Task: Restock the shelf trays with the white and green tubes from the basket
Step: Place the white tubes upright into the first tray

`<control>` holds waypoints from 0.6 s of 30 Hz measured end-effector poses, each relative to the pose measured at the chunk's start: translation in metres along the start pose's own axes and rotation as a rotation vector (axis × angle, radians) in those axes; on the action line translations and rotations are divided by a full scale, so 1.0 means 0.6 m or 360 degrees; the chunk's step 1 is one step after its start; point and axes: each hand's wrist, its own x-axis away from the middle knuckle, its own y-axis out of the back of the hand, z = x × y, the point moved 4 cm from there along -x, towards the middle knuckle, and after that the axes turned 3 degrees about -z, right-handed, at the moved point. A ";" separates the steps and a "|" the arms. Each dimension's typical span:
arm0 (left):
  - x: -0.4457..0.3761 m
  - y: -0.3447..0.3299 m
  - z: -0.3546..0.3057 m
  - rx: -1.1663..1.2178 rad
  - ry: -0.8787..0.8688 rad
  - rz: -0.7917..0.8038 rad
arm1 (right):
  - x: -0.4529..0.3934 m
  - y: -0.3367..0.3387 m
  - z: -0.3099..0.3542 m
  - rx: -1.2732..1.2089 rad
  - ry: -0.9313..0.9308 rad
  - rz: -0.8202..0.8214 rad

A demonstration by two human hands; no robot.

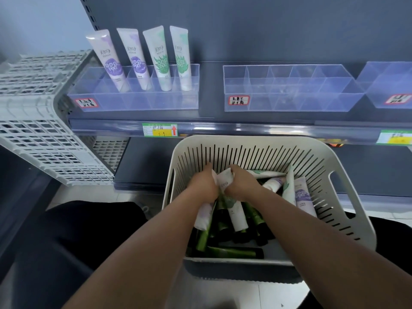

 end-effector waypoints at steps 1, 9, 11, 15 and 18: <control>0.007 0.004 -0.005 0.0012 -0.0062 -0.0041 | 0.003 0.006 -0.002 0.0001 0.0001 -0.0074; 0.080 0.073 -0.040 0.0296 -0.0348 -0.0343 | 0.061 0.070 0.039 0.0108 0.0160 -0.0504; 0.092 0.103 -0.044 0.0251 -0.0397 -0.0474 | 0.078 0.094 0.064 0.0088 0.0250 -0.0604; 0.114 0.169 -0.049 0.0179 -0.0546 -0.0723 | 0.102 0.141 0.121 0.0069 0.0423 -0.0762; 0.128 0.225 -0.045 0.0338 -0.0571 -0.0844 | 0.109 0.174 0.174 0.0088 0.0553 -0.0838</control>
